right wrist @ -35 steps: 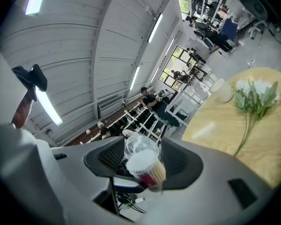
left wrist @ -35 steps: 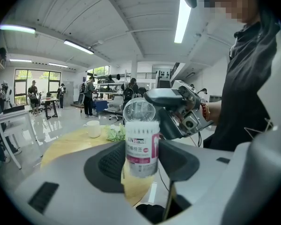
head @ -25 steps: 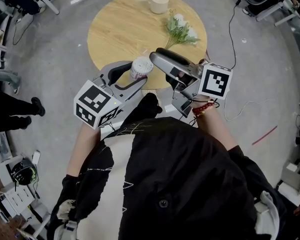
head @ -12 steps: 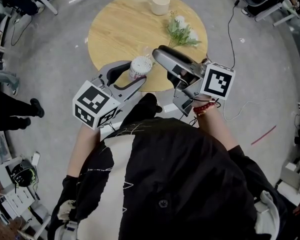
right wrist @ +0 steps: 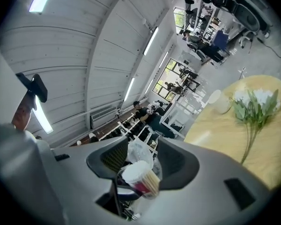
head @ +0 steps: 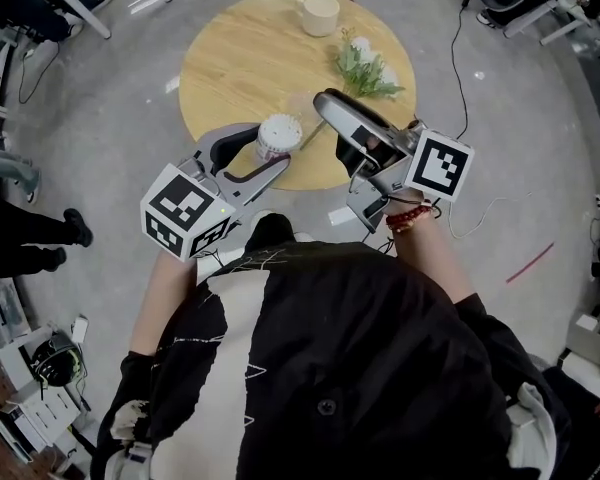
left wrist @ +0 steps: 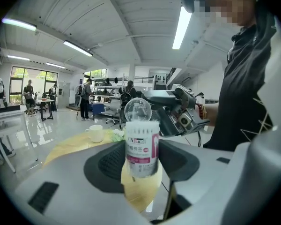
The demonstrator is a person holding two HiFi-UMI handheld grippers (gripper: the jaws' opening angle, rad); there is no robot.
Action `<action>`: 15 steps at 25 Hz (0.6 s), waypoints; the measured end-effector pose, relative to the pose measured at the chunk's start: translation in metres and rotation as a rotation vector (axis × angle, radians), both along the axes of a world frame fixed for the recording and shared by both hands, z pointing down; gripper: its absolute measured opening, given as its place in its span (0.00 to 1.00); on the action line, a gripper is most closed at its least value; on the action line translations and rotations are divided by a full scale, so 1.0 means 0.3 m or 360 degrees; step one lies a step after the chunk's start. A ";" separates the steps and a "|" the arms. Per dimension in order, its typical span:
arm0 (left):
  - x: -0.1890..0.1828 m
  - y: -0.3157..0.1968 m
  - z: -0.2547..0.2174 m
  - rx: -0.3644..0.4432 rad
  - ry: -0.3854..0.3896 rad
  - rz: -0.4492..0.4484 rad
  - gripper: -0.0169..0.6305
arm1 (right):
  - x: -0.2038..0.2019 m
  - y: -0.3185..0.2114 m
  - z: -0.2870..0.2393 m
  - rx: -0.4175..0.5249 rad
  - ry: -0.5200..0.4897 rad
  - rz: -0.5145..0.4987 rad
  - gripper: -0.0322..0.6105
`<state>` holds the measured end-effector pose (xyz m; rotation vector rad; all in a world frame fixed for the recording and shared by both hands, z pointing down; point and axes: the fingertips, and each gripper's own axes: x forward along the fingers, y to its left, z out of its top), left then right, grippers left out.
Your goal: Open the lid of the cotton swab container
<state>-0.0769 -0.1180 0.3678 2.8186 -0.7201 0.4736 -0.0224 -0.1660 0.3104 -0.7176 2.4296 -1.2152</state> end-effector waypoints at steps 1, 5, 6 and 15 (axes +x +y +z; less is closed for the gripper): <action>-0.009 -0.013 -0.010 0.0010 -0.0001 0.0013 0.39 | -0.007 -0.011 -0.010 0.0000 -0.0024 0.0014 0.37; -0.056 -0.050 -0.054 0.0036 -0.0019 0.0076 0.39 | -0.051 -0.033 -0.050 -0.0017 -0.0118 0.0072 0.37; -0.066 -0.059 -0.064 0.0044 -0.0022 0.0094 0.39 | -0.056 -0.040 -0.058 -0.0011 -0.0118 0.0094 0.37; -0.105 -0.096 -0.085 0.0062 -0.0004 0.0209 0.39 | -0.043 -0.079 -0.065 -0.0001 -0.0116 0.0288 0.36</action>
